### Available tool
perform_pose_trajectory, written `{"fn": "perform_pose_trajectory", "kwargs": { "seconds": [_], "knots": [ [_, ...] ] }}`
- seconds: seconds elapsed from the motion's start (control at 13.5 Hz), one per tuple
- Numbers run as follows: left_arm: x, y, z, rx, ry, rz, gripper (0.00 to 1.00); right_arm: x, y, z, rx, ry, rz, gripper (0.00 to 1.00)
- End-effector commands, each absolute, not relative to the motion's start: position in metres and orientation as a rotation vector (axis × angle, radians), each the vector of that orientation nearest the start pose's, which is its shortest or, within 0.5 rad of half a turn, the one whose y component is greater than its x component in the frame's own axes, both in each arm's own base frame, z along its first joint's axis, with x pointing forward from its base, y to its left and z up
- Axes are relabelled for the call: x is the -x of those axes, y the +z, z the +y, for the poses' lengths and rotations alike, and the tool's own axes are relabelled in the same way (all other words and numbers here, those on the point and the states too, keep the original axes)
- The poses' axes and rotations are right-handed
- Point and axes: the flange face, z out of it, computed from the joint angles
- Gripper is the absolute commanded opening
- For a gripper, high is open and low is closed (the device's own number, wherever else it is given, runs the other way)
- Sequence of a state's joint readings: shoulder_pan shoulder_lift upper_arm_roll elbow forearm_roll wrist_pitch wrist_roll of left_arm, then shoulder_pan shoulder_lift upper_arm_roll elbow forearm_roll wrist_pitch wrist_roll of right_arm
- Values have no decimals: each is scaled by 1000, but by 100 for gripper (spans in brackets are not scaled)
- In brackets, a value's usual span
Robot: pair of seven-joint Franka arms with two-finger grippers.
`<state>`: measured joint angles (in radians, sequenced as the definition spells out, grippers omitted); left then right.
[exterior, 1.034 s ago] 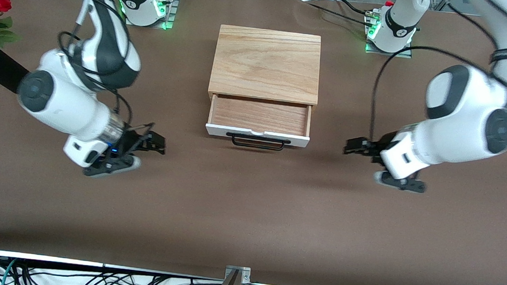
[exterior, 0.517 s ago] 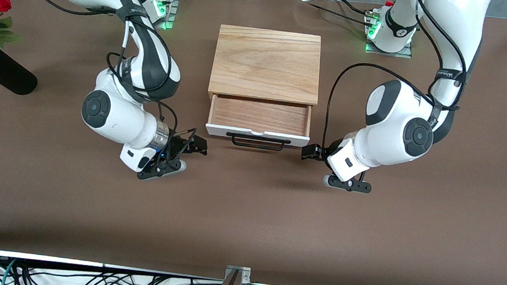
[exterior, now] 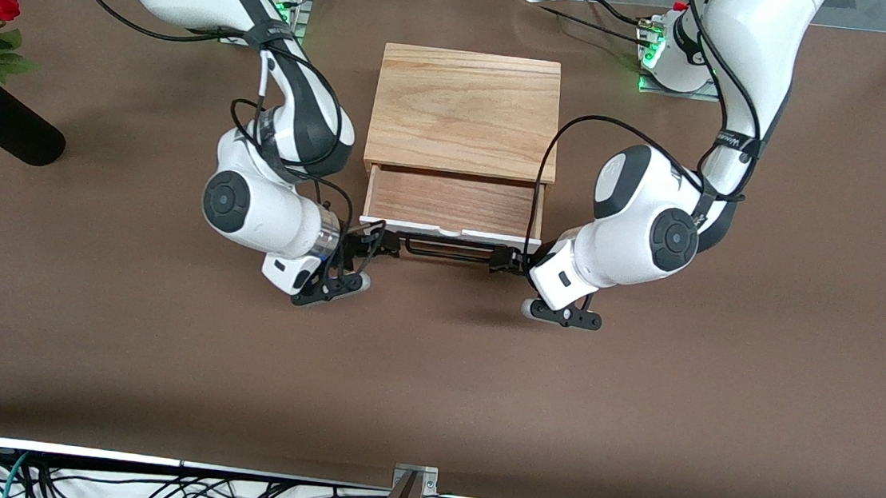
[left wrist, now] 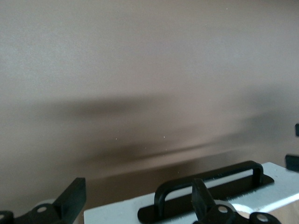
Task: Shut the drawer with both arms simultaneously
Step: 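Move the left gripper and the right gripper to the drawer front, then push the white drawer front into the cabinet with both grippers together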
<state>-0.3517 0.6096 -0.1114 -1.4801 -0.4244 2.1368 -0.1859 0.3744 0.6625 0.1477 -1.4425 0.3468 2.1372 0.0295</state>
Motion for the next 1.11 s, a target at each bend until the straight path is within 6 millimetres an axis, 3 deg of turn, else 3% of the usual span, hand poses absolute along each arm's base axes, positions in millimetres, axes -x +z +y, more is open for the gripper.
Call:
{"fn": "perform_pose_trajectory", "kwargs": {
  "seconds": [0.0, 0.3, 0.81, 1.03],
  "knots": [
    [-639, 327, -345, 3591, 158, 85, 100, -625, 295, 372, 2723, 148, -375, 100],
    [-628, 321, -354, 3592, 262, 93, 100, -619, 291, 375, 2725, 206, -382, 100],
    [-601, 290, -369, 3542, 508, 150, 100, -611, 291, 382, 2715, 250, -403, 100],
    [-596, 286, -364, 3510, 619, 161, 100, -605, 290, 388, 2706, 284, -421, 100]
  ]
}}
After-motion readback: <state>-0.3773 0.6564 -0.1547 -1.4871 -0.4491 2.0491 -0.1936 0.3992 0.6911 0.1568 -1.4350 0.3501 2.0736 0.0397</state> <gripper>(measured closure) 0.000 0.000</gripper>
